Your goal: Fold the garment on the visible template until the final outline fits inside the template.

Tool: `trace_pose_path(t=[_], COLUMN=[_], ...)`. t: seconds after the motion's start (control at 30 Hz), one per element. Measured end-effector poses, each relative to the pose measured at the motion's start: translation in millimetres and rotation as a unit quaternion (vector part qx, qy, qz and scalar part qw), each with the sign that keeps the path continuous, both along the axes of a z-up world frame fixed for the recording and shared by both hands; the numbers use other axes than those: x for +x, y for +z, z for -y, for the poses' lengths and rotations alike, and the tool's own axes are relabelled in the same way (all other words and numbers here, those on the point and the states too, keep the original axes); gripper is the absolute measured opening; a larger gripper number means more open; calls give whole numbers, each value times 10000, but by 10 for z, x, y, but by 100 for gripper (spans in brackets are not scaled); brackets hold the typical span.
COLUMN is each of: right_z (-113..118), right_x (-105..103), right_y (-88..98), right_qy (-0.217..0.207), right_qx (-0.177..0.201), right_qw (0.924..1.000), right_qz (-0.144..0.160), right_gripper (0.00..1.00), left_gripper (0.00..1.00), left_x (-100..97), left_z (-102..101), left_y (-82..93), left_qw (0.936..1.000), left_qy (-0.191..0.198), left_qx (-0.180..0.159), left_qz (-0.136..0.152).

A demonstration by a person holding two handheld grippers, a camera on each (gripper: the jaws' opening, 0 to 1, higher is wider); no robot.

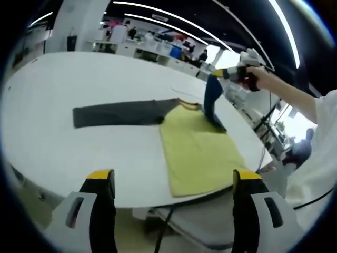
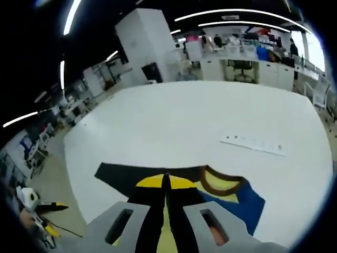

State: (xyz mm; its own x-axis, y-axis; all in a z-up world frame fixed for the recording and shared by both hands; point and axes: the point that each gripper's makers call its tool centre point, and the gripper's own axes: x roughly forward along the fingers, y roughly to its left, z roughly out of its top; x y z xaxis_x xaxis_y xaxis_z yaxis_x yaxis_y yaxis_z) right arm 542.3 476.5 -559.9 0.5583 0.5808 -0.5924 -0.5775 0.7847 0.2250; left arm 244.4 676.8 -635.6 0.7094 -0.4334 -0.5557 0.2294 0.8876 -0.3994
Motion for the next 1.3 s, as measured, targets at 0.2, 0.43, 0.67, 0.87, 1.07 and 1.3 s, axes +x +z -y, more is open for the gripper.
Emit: trace_pose_path(t=[0.2,0.43,0.67,0.87,1.07,1.3], right_z=[-37,-66,-107,-139,-175,-249], right_x=[24,10,27,39,79,74], right_y=[-120,-235,-348,-444,-549,-662], right_qy=[30,-17,-78,-166,-209,-240], right_qx=[-122,-99,-86,-39,-46,-86], right_qw=[9999,9999,9999,9997,9994,9991], right_qz=[-1,-80,-115,-185,-260,-343], right_gripper=[2,2,2,2,2,2], left_gripper=[88,89,90,92,94,99], left_x=[-18,-1,41,95,164,203], left_z=[-17,1,42,113,116,104], left_y=[-29,-8,38,94,148,120], left_qw=[10000,9999,9994,9984,9978,9958], left_qy=[-1,-103,-304,-530,-622,-795], left_qx=[5,42,130,177,175,395], left_qz=[-59,-83,-61,17,138,243])
